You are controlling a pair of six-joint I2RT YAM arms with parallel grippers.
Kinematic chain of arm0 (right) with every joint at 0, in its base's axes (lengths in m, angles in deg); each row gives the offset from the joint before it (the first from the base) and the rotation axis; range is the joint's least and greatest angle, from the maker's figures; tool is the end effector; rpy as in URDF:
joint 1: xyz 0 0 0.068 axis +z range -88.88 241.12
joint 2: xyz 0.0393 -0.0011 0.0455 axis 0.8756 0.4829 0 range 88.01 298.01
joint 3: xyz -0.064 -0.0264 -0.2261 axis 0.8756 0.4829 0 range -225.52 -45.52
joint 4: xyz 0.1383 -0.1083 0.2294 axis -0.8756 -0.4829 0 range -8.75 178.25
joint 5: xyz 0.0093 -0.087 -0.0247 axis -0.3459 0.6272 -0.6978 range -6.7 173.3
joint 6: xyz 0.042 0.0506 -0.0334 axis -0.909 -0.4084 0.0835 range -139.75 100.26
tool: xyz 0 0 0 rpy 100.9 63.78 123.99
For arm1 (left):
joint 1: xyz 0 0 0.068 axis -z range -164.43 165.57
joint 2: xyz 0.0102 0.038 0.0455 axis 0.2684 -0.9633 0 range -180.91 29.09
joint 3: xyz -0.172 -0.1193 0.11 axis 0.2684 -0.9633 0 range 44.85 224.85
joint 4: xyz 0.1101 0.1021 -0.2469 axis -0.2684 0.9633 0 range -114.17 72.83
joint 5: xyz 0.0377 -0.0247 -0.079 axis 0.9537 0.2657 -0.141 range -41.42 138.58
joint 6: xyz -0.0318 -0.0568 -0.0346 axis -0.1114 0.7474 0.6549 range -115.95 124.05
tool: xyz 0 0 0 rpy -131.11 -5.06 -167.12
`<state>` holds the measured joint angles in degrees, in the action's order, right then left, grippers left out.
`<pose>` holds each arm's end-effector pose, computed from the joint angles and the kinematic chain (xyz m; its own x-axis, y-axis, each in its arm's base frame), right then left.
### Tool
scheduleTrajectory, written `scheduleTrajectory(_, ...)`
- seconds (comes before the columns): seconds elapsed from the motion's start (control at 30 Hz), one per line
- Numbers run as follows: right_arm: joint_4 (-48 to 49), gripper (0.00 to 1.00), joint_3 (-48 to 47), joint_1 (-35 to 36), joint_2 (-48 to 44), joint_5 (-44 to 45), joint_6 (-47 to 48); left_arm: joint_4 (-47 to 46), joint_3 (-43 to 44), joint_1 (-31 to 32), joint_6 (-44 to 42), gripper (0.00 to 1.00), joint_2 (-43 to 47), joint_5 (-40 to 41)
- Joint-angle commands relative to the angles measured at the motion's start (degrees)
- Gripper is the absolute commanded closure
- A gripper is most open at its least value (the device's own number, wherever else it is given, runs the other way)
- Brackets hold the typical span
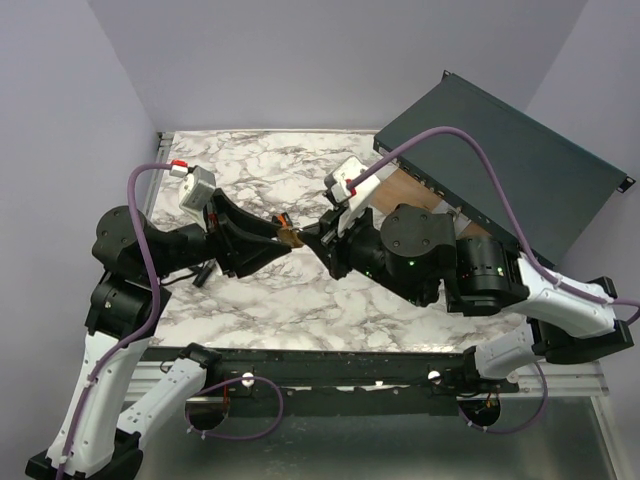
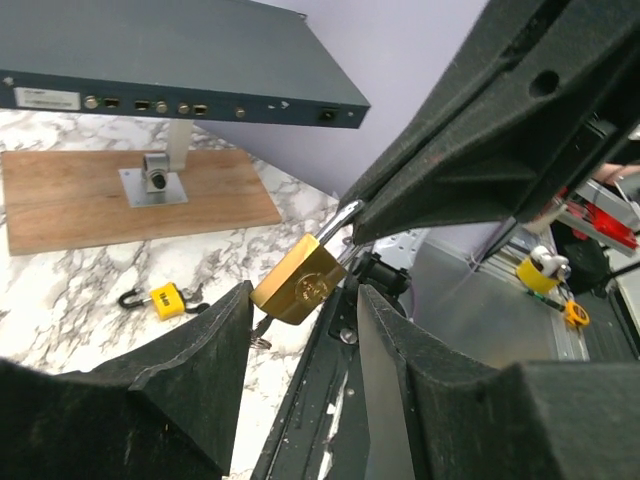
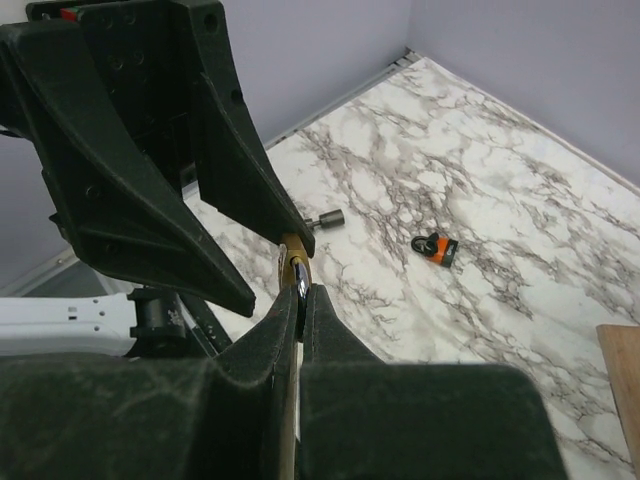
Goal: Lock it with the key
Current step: Lock the lock.
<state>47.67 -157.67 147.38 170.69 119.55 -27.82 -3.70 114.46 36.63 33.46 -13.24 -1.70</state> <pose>0.0573 0.3185 0.5012 -0.1202 -0.1014 -0.9876 -0.7575 0.6524 0.0252 0.1524 -0.1094 0.4583 -0.3663 -0.1952 -0.9098 0.8753 0.2595 -0.4081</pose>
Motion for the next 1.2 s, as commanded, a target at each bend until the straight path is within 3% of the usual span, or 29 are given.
scheduleTrajectory(0.0,-2.63,0.99,-3.6,0.14,-2.48,-6.04,-0.76,-4.82,-0.64,-1.1,0.62,0.56,-0.63,-9.57)
scheduleTrajectory(0.37,-3.23,0.99,-5.7,0.12,-4.93,-14.27,-2.88,-13.6,-2.42,-1.72,5.83,0.61,-0.06,-16.28)
scheduleTrajectory(0.8,-3.22,0.99,-5.94,0.14,-4.35,-15.3,-3.44,-26.05,-4.92,-1.99,14.02,0.64,0.33,-19.45)
scheduleTrajectory(0.93,-2.95,0.99,-5.97,0.12,-4.28,-14.74,-3.43,-26.51,-5.0,-2.0,14.3,0.74,0.23,-19.78)
scheduleTrajectory(1.13,-2.56,0.99,-5.64,0.13,-4.55,-13.94,-3.38,-26.42,-5.44,-2.03,14.05,1.0,0.49,-20.47)
scheduleTrajectory(1.17,-2.41,0.99,-5.55,0.12,-4.62,-14.03,-3.34,-26.33,-5.53,-2.0,14.1,1.0,0.59,-20.46)
